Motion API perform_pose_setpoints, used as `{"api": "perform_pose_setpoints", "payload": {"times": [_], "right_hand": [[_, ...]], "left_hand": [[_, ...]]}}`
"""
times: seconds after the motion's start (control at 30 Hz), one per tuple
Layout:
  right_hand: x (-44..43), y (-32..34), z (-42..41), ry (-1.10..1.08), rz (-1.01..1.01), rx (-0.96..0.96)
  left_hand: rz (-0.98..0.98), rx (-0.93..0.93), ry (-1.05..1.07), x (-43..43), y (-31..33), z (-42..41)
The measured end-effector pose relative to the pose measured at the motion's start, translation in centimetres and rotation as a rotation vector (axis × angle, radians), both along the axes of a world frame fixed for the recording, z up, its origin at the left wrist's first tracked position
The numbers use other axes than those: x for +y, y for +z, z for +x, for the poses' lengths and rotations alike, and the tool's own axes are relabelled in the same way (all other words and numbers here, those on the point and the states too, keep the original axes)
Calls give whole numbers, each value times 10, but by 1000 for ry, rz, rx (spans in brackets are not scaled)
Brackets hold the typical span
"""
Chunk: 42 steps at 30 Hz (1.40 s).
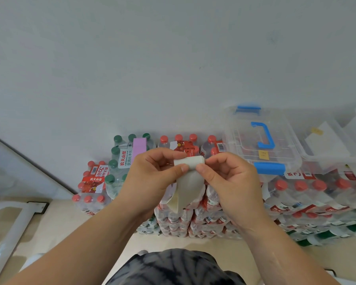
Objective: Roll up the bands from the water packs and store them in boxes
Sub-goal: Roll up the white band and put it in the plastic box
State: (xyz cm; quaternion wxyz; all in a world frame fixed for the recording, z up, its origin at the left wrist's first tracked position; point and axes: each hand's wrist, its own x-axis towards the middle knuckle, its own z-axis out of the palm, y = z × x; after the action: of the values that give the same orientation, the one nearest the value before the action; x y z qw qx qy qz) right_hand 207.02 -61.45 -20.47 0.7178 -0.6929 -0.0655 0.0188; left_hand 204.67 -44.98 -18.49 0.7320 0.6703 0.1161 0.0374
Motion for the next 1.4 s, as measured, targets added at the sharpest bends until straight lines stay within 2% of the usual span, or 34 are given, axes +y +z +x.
{"api": "perform_pose_setpoints", "payload": {"times": [0.2, 0.5, 0.77, 0.93, 1.17, 1.4], "right_hand": [[3, -4, 0, -14, 30, 2], [0, -7, 2, -47, 112, 30], [-1, -4, 3, -3, 92, 37], [0, -2, 3, -14, -5, 19], [-3, -5, 3, -64, 32, 11], [-2, -6, 3, -43, 89, 27]], "left_hand": [[34, -14, -10, 0, 0, -1], [-45, 38, -49, -4, -1, -1], [-22, 21, -23, -5, -1, 1], [-43, 0, -28, -5, -1, 1], [-137, 28, -75, -5, -1, 0], [-86, 20, -37, -7, 0, 1]]}}
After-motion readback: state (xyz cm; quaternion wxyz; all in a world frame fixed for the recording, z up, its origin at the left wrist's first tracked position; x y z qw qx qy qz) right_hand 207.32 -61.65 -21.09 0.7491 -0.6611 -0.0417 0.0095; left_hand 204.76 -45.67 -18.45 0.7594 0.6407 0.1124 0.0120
